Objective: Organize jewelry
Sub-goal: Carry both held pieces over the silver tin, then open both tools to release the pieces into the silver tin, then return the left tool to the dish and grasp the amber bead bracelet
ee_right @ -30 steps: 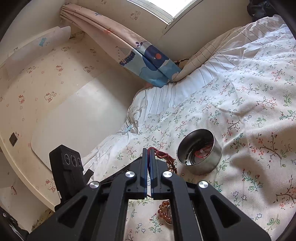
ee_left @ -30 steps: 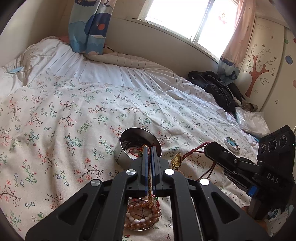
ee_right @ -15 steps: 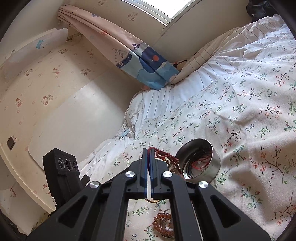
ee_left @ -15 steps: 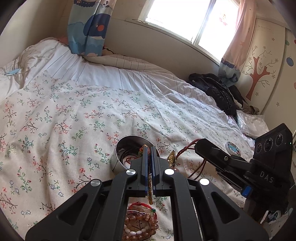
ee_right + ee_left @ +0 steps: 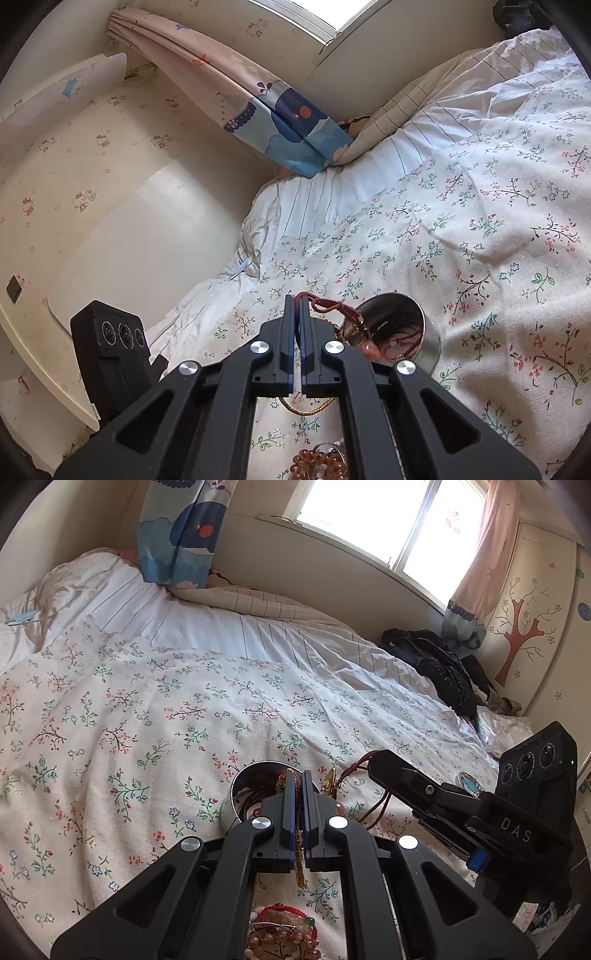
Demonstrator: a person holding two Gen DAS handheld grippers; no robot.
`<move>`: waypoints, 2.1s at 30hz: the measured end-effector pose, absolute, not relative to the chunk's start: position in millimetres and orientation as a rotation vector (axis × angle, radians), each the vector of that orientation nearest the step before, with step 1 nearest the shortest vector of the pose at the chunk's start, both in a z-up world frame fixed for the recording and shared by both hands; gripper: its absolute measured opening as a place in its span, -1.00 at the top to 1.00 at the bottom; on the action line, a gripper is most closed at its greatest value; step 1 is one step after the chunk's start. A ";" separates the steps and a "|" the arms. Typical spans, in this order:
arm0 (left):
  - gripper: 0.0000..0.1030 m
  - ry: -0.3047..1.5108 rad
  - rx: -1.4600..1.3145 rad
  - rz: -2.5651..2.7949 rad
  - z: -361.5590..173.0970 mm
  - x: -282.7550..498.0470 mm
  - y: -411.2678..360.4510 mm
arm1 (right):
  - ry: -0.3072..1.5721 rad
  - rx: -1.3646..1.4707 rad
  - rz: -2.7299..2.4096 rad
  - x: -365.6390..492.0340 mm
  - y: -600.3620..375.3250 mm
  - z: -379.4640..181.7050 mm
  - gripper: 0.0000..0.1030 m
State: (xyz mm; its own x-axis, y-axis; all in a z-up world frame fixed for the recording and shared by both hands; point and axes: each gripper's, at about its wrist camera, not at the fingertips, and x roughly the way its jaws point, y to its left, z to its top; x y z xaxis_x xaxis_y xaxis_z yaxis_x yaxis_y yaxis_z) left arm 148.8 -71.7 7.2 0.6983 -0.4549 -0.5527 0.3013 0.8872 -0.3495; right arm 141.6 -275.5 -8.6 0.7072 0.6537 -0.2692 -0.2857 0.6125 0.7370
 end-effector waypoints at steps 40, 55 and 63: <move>-0.22 0.739 -0.274 -0.322 -17.2 185.2 -62.2 | 0.674 0.707 0.371 176.1 -284.8 -38.2 -0.35; -0.35 0.711 -0.357 -0.185 -12.0 170.3 -21.0 | 0.777 0.895 0.621 182.6 -262.7 -61.4 -0.35; -0.45 0.643 -0.402 -0.091 2.5 139.9 9.8 | 0.801 0.897 0.605 172.4 -260.2 -60.7 -0.45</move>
